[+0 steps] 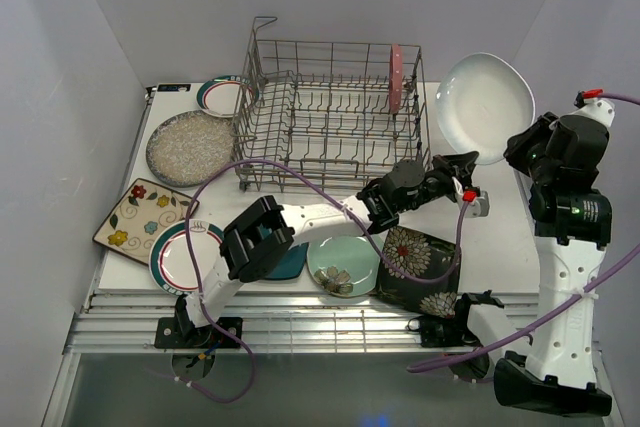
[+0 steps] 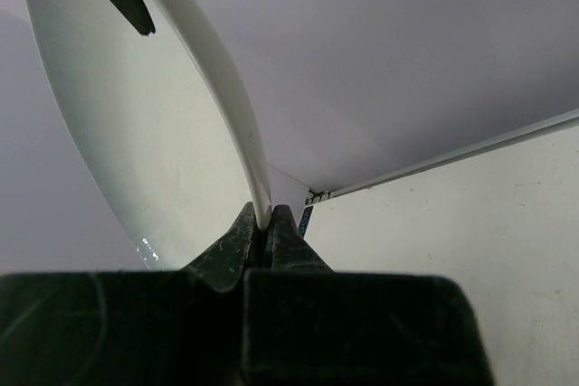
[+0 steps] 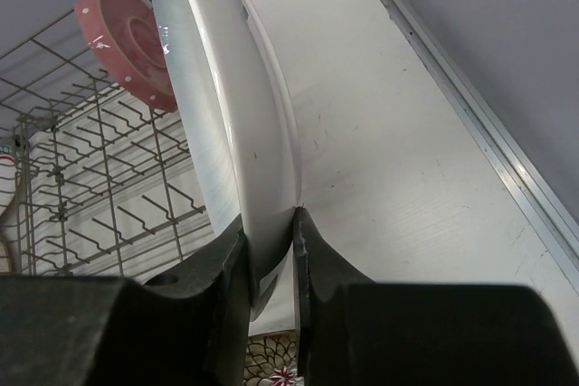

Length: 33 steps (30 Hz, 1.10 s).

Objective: Load the plates into the dish rack
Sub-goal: Insert the plate into the dish rack.

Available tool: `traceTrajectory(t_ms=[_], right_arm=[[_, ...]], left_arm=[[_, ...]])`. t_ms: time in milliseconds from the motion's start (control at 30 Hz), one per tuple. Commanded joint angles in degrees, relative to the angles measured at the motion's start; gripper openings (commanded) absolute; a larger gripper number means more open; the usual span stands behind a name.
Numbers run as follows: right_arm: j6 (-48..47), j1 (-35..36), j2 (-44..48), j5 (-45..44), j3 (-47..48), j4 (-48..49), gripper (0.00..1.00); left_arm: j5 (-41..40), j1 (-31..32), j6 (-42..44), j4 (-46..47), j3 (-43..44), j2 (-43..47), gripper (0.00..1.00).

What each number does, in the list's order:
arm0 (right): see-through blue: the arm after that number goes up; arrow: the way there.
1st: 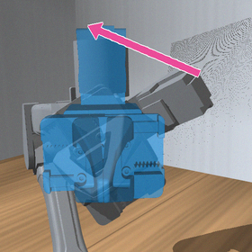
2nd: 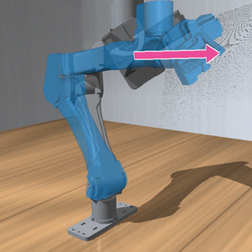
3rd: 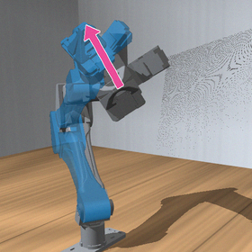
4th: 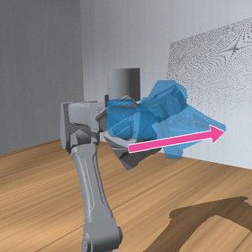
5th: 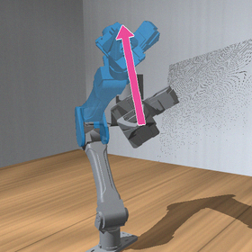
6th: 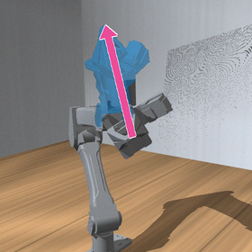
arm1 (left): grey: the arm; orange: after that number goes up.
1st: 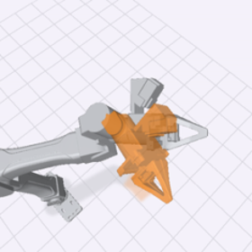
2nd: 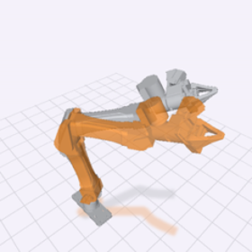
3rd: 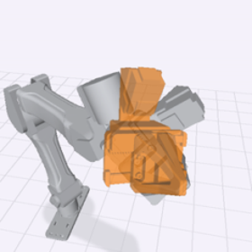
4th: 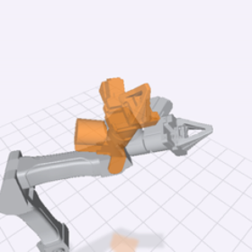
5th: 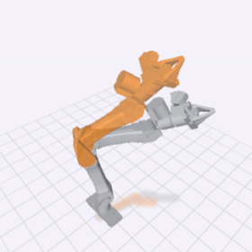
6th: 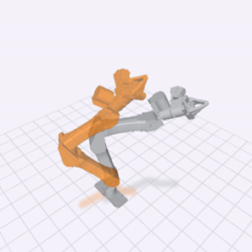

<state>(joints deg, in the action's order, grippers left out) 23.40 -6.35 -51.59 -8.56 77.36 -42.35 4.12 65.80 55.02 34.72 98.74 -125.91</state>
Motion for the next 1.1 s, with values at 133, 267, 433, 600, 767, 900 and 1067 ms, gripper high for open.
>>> traceTrajectory(t_ms=[133, 267, 433, 600, 767, 900, 1067], right_arm=[[4.5, 2.2, 0.2, 12.9, 9.4, 10.8, 0.08], [4.4, 5.4, -2.7, 10.2, 10.8, 11.6, 0.08], [2.5, 23.4, -7.0, -9.8, 13.0, 11.2, 0.08], [1.7, 33.0, -10.1, -19.0, 14.4, 12.8, 0.08], [0.9, 38.9, -13.8, -26.8, 15.9, 13.1, 0.08], [0.4, 43.8, -17.0, -33.2, 17.8, 12.4, 0.08], [0.2, 44.8, -19.4, -35.7, 19.5, 10.6, 0.08]], left_arm=[[-2.4, -3.7, -4.8, 4.6, -0.4, 5.3, 0.0], [-2.7, -4.1, -5.2, 4.9, -0.4, 5.2, 0.0], [-3.1, -4.7, -6.0, 5.3, -0.7, 5.1, 0.0], [-3.2, -5.6, -6.9, 6.2, -3.5, 6.6, 0.0], [-3.2, -6.7, -9.8, 7.5, -7.9, 9.4, 0.0], [-3.2, -7.3, -13.1, 7.9, -11.6, 12.1, 0.0], [-2.6, -7.3, -17.6, 7.9, -16.2, 15.5, 0.0]])
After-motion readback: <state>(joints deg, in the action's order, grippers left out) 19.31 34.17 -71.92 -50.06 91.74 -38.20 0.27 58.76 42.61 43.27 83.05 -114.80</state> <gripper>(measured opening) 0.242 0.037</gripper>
